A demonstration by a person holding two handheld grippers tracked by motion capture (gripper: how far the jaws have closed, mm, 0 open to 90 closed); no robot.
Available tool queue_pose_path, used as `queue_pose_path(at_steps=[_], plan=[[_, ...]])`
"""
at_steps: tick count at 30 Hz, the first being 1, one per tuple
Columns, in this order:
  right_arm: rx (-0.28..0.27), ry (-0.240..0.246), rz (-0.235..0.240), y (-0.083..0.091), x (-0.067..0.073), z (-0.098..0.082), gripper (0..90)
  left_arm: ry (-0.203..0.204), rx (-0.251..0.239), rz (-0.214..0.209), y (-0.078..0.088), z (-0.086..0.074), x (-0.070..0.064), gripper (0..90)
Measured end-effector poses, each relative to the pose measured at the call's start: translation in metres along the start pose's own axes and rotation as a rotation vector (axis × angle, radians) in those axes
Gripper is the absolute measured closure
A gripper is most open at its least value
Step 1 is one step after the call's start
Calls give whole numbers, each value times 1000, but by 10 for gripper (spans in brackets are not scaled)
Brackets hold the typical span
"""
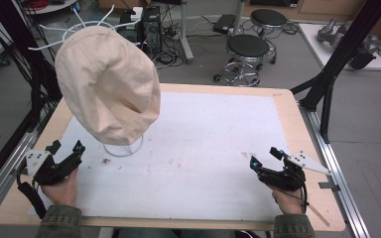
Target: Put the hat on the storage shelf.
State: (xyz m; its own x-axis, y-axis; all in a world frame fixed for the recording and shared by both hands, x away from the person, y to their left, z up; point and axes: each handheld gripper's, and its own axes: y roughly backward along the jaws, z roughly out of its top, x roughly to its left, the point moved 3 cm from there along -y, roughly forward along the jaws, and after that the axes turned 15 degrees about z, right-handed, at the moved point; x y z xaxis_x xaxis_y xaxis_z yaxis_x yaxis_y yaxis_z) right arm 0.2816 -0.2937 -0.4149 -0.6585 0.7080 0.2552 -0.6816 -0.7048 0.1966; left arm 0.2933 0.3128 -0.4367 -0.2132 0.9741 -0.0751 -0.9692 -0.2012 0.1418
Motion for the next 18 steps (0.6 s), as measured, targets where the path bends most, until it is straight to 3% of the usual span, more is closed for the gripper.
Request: queue_pose_path(at_steps=[5,13,18], plan=[[-33,-25,-128,9,-12,-9,112,0,1,1,0,0,0,266],[-99,-66,-416,26,-30,-16,115,3,2,2,0,0,0,266],[-120,-56,-495,32,-33,-18,114,8,4,1,0,-1,1,266]])
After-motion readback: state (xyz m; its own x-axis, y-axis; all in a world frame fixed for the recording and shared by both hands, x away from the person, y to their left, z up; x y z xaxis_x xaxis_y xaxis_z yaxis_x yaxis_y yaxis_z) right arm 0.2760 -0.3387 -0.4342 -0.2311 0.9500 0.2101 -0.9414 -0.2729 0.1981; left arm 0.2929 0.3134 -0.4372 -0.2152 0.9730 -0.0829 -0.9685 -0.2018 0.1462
